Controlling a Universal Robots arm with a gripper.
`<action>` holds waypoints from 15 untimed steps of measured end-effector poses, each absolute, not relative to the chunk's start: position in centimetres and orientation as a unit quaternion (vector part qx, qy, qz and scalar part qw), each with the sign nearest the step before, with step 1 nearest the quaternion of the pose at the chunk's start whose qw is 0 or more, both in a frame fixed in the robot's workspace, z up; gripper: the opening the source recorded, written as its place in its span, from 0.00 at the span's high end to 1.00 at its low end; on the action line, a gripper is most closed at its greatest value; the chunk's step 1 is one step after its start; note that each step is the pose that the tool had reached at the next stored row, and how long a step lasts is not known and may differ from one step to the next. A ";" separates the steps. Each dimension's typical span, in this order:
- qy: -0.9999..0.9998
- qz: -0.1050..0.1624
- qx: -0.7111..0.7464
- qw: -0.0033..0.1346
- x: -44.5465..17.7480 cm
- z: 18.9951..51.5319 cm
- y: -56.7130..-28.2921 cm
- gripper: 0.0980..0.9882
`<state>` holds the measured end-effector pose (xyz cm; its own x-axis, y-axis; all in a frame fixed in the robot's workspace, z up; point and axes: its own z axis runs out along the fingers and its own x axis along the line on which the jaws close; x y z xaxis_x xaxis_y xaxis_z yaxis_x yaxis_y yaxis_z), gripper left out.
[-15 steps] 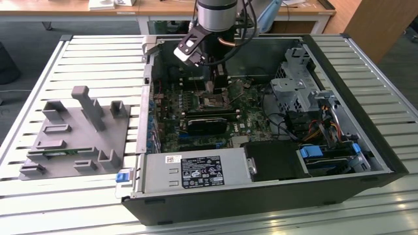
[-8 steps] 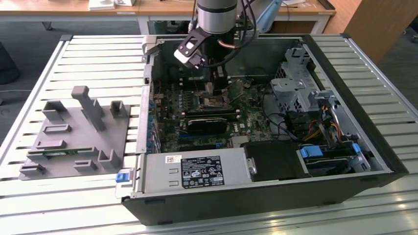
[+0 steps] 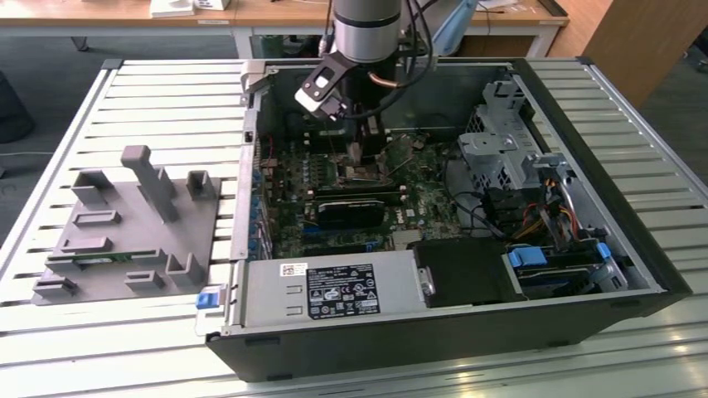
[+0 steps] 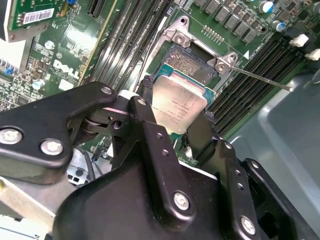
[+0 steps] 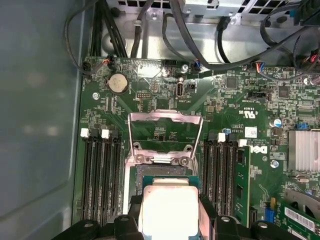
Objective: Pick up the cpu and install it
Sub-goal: 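Place the cpu into insertion slot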
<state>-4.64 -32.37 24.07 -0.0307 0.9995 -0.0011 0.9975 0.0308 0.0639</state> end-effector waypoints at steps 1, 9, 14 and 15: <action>0.718 0.022 0.696 0.023 -4.6 23.9 -32.4 0.52; 0.717 0.023 0.697 0.023 -4.6 22.5 -32.4 0.52; 0.714 0.022 0.700 0.023 -4.6 22.1 -32.4 0.52; 0.714 0.022 0.700 0.023 -4.6 22.1 -32.4 0.52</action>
